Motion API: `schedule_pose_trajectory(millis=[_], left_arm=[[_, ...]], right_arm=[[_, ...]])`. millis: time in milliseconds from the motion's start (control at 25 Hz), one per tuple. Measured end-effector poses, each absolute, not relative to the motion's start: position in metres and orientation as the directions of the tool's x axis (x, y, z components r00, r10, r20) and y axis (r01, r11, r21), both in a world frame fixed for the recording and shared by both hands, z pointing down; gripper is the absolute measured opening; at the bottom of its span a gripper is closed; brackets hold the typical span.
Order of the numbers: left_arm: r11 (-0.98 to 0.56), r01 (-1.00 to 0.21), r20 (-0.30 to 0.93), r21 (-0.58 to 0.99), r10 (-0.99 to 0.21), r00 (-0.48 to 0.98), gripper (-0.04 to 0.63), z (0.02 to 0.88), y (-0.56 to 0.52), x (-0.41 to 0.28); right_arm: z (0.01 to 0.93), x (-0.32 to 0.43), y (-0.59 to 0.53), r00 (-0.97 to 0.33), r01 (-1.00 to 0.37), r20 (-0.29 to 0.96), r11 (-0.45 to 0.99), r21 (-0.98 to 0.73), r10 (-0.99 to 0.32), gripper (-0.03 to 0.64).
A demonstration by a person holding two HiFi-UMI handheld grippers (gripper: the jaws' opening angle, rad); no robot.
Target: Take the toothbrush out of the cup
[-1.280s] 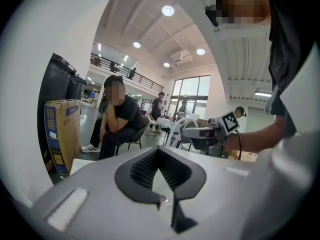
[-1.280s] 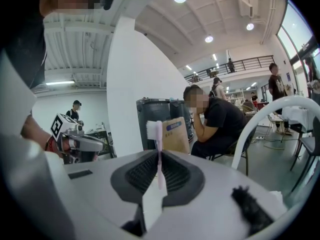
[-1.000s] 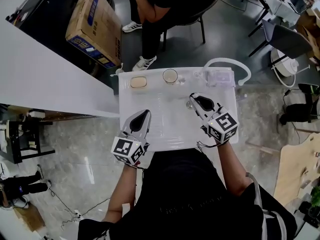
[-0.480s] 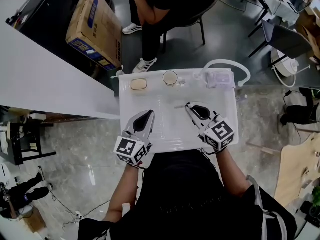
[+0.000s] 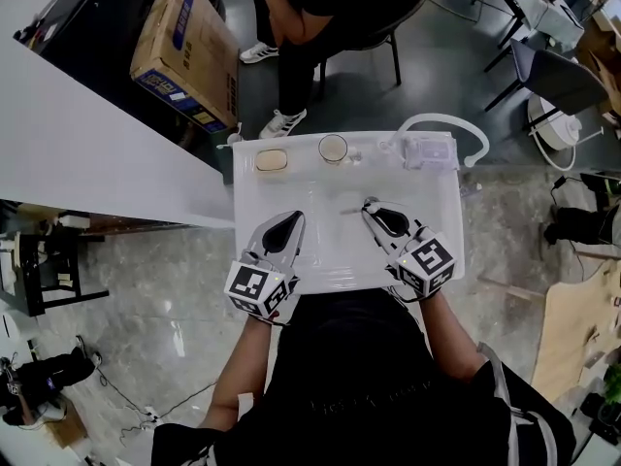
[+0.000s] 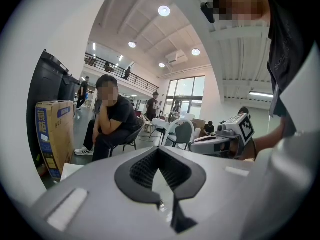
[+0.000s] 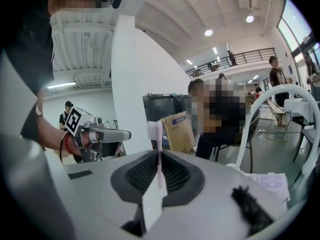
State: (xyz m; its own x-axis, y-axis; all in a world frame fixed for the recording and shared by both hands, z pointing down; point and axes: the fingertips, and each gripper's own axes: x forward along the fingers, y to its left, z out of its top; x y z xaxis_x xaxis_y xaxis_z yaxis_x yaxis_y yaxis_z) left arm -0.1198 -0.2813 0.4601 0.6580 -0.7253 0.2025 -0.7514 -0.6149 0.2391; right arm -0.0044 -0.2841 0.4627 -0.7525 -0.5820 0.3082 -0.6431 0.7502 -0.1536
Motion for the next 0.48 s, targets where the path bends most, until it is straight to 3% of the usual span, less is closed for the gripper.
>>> schedule_pose_trajectory(millis=[480], left_arm=[[-0.609, -0.753, 0.2, 0.249, -0.728, 0.656, 0.008, 0.4599, -0.2717, -0.1204]], right_arm=[[0.4638, -0.0126, -0.2787, -0.774, -0.621, 0.298, 0.763, -0.181, -0.559, 0.03]])
